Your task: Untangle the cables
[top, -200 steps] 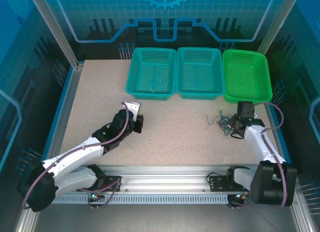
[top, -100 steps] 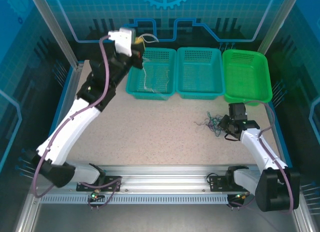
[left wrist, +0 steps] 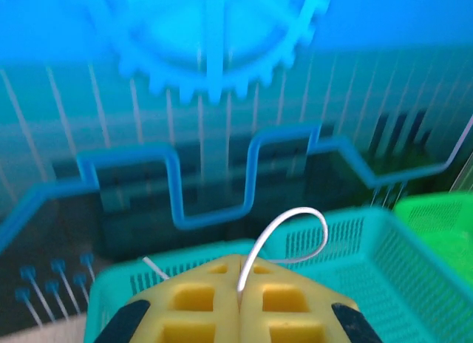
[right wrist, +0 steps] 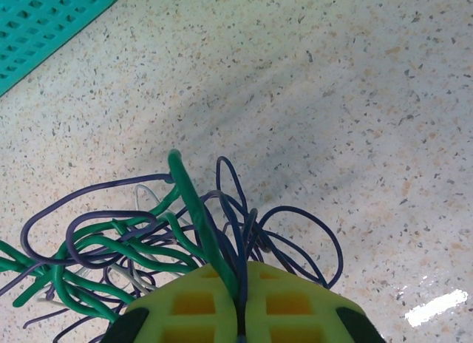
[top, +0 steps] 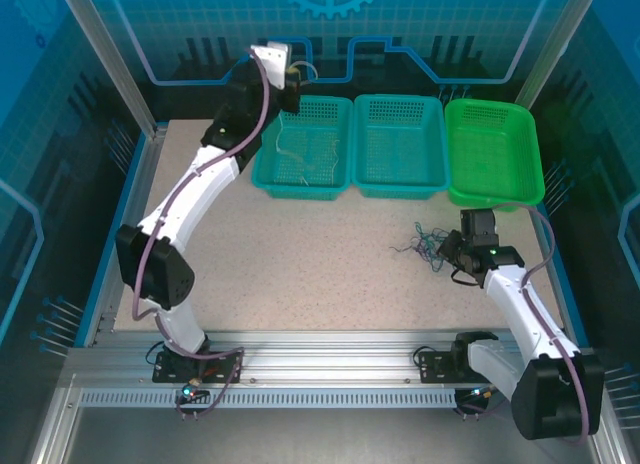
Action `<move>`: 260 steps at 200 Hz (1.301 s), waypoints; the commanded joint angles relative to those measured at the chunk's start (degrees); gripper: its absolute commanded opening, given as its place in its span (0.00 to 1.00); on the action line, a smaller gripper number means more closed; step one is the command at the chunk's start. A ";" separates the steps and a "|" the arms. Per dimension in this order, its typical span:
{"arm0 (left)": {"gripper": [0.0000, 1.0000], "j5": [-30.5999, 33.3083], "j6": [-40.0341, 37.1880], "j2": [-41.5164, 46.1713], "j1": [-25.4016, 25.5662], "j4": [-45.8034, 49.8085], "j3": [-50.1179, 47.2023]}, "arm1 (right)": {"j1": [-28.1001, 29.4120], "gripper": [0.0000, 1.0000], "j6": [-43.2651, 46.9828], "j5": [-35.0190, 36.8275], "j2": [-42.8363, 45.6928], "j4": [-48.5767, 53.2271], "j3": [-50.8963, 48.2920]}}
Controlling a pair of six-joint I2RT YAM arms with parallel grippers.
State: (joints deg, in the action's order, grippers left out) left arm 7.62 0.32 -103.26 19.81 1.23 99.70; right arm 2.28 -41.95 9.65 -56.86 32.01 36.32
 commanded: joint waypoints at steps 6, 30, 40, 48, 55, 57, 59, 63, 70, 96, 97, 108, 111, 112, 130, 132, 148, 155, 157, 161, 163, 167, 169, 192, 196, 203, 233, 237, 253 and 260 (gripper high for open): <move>0.00 -2.32 6.39 -4.37 -0.45 -3.52 -6.50 | 1.00 0.00 0.96 -1.82 -0.46 0.43 -0.04; 0.33 -2.95 8.98 -7.31 -1.22 -2.48 -8.21 | 1.63 0.00 1.82 -3.27 -2.12 0.38 1.34; 0.46 -3.37 9.68 -6.39 -1.31 -3.07 -9.46 | 1.93 0.00 2.26 -3.99 -2.67 0.44 1.96; 0.52 -3.51 10.11 -4.87 -1.43 -3.84 -10.72 | 2.28 0.00 2.61 -4.52 -3.02 0.30 2.39; 0.55 -3.70 10.45 -3.36 -1.44 -4.24 -11.65 | 2.52 0.00 2.97 -5.28 -3.31 0.10 2.74; 0.56 -3.85 10.55 -2.80 -1.44 -4.29 -11.88 | 2.54 0.00 2.99 -5.40 -3.37 0.13 2.77; 0.57 -3.95 10.62 -2.24 -1.44 -4.37 -12.20 | 2.67 0.00 3.09 -5.61 -3.50 0.08 2.94; 0.58 -4.28 10.98 -1.10 -1.38 -4.63 -12.81 | 2.87 0.00 3.19 -5.97 -3.67 0.07 3.22; 0.60 -5.41 11.73 0.86 -1.38 -5.04 -14.01 | 3.29 0.00 3.34 -6.46 -4.02 0.16 3.75; 0.65 -11.90 16.22 9.83 -0.61 -8.77 -21.04 | 6.04 0.00 5.33 -9.06 -5.46 -0.46 5.70; 0.65 -12.13 16.43 10.18 -0.50 -8.87 -21.39 | 6.14 0.00 5.40 -9.27 -5.50 -0.41 5.83; 0.68 -13.85 17.45 14.33 0.79 -10.77 -25.47 | 7.01 0.00 6.02 -11.76 -6.34 -0.88 6.80; 0.68 -14.08 17.48 15.46 1.30 -11.22 -26.71 | 7.19 0.00 6.14 -12.66 -6.55 -1.15 7.05; 0.68 -14.14 17.46 15.86 1.46 -11.32 -27.13 | 7.29 0.00 6.21 -12.96 -6.62 -1.20 7.12; 0.69 -14.31 14.43 22.63 5.76 -11.97 -34.27 | 7.94 0.00 7.59 -19.85 -7.88 -3.18 8.38; 0.69 -14.21 13.89 23.43 6.29 -12.07 -35.11 | 7.99 0.00 7.70 -20.33 -8.02 -3.36 8.56; 0.69 -13.88 10.13 29.12 10.63 -12.49 -41.72 | 8.84 0.00 8.50 -22.41 -8.73 -3.86 9.80; 0.70 -14.35 8.67 31.35 12.24 -12.99 -44.53 | 9.08 0.00 8.69 -22.76 -9.03 -4.01 10.20; 0.70 -14.55 8.24 32.07 12.74 -13.18 -45.28 | 9.06 0.00 8.72 -22.82 -9.09 -4.00 10.32; 0.70 -14.98 7.23 33.25 13.64 -13.54 -46.89 | 9.16 0.00 8.81 -23.14 -9.15 -4.13 10.53; 0.70 -15.19 6.78 33.71 14.08 -13.78 -47.76 | 9.15 0.00 8.88 -23.42 -9.28 -4.21 10.62; 0.70 -15.81 5.90 34.85 14.88 -14.43 -49.31 | 9.22 0.00 9.05 -23.78 -9.31 -4.30 10.85; 0.70 -16.19 5.43 35.34 15.29 -14.77 -50.04 | 9.23 0.00 9.14 -23.93 -9.36 -4.36 10.87; 0.71 -24.38 1.29 37.98 17.67 -18.70 -57.77 | 9.60 0.00 10.26 -26.60 -9.54 -5.33 11.63; 0.71 -25.85 0.68 37.79 17.99 -19.26 -58.67 | 9.73 0.00 10.44 -26.93 -9.58 -5.44 11.69; 0.71 -28.28 -0.34 37.29 18.62 -20.18 -59.88 | 9.90 0.00 10.73 -27.23 -9.52 -5.41 11.86; 0.75 -31.16 -8.00 31.09 23.26 -22.44 -60.87 | 10.16 0.00 10.40 -26.85 -8.40 -4.79 11.69; 0.75 -30.84 -8.64 29.99 23.72 -23.37 -60.81 | 10.19 0.00 10.32 -26.96 -8.20 -4.76 11.59; 0.76 -29.17 -8.76 25.07 24.19 -27.45 -60.08 | 10.20 0.00 10.06 -27.31 -7.12 -4.59 11.37; 0.76 -28.20 -8.01 22.96 24.16 -28.45 -59.13 | 10.28 0.00 10.05 -27.53 -6.57 -4.48 11.38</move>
State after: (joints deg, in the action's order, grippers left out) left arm -19.79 -3.88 -74.35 43.44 -19.84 39.11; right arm 11.73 -32.49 -15.59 -65.91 27.55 46.61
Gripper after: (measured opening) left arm 0.757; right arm 0.060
